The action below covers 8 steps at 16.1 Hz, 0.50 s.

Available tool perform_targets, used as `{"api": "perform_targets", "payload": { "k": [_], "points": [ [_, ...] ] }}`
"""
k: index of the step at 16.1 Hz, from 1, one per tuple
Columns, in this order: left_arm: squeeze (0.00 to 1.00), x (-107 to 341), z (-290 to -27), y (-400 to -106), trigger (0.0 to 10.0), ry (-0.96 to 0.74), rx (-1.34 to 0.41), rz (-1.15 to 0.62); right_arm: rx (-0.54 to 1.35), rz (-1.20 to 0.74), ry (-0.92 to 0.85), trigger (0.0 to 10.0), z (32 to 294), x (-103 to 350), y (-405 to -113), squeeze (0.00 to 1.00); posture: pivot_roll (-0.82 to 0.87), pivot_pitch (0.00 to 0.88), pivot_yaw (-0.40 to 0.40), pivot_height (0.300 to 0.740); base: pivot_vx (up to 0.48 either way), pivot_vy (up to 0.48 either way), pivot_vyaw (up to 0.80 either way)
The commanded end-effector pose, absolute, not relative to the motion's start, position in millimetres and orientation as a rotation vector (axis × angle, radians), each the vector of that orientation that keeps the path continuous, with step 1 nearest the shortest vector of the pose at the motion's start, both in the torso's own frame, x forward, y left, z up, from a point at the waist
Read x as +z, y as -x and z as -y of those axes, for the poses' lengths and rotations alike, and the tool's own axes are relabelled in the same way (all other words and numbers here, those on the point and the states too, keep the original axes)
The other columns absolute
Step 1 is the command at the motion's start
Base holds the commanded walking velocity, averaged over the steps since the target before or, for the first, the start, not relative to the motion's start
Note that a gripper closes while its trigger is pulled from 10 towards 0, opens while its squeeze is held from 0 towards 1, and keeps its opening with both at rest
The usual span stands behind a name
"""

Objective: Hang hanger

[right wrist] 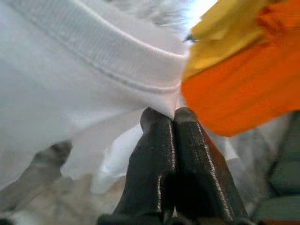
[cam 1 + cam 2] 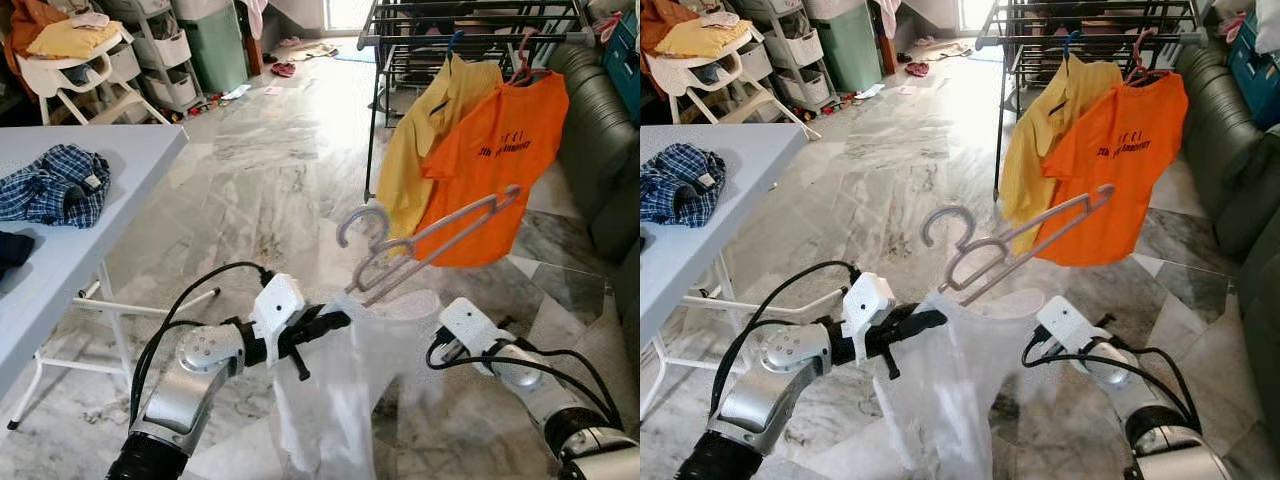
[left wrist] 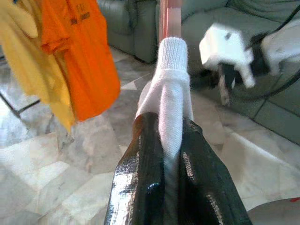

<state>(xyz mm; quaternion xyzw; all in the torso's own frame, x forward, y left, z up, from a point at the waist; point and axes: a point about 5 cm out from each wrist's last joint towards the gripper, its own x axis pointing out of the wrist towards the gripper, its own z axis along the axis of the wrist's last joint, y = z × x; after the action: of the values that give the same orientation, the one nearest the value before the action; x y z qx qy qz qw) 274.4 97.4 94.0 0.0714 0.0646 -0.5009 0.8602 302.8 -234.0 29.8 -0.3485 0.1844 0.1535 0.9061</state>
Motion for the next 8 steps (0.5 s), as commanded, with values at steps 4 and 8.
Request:
{"api": "perform_targets", "payload": {
  "k": [4, 8],
  "points": [
    [0.00, 75, -112, -274, 10.0, -0.184, -1.031, -0.187, 0.129, -0.229, 0.768, 0.0, 250, 58, -317, 0.00, -0.10, 0.030, 0.103, 0.740, 0.000, 0.000, 0.00],
    [0.00, 58, -117, -262, 10.0, -0.168, -1.080, -0.249, 0.047, -0.177, 0.776, 0.0, 260, 74, -325, 0.00, -0.10, 0.034, 0.103, 0.740, 0.000, 0.000, 0.00]
  ]
}}
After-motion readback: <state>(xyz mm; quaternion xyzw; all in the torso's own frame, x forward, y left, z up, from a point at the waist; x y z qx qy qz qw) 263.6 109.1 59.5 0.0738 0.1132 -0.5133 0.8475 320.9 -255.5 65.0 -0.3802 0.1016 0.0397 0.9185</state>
